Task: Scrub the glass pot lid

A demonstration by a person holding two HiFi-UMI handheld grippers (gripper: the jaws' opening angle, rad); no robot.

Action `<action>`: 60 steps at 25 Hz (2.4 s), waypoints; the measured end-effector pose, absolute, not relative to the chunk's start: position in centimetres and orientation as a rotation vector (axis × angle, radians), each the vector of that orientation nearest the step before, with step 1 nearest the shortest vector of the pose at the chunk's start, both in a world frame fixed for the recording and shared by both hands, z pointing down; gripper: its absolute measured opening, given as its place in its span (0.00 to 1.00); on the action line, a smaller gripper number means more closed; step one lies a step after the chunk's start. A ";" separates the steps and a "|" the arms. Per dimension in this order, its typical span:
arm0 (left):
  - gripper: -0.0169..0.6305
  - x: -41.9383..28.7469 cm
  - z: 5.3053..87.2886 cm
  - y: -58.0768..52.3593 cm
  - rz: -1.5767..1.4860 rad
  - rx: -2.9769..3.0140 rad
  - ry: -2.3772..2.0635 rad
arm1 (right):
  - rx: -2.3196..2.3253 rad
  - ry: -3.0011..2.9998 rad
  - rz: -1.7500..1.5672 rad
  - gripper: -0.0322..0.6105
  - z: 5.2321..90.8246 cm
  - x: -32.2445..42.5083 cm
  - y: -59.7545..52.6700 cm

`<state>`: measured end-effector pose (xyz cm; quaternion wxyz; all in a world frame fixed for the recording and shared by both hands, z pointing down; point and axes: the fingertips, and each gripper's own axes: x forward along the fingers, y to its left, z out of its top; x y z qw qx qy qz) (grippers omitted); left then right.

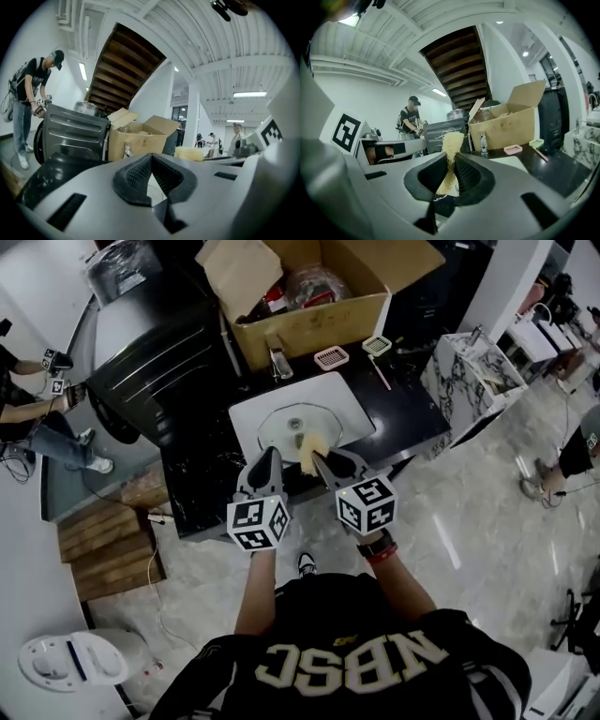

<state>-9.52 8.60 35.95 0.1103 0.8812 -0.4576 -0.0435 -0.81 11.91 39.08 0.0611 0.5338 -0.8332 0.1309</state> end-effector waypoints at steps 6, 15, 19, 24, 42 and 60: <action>0.05 -12.1 40.1 4.6 0.089 2.546 -1.384 | 1.577 -2.500 0.484 0.12 41.3 -3.1 7.6; 0.05 -12.3 45.8 0.4 0.275 2.429 -1.345 | 1.509 -2.476 0.523 0.12 42.8 -2.9 2.8; 0.05 -11.8 48.8 -1.5 0.337 2.325 -1.330 | 1.438 -2.503 0.540 0.13 43.6 -2.8 -0.1; 0.05 -11.6 52.9 -3.7 0.465 2.216 -1.356 | 1.347 -2.539 0.562 0.13 44.7 -2.9 -4.0; 0.35 -10.5 61.7 -11.3 0.714 2.010 -1.320 | 1.099 -2.543 0.696 0.13 50.8 -1.7 -12.6; 0.41 -11.3 70.1 -11.3 0.863 1.661 -1.343 | 1.014 -2.508 0.891 0.13 55.8 -0.4 -14.1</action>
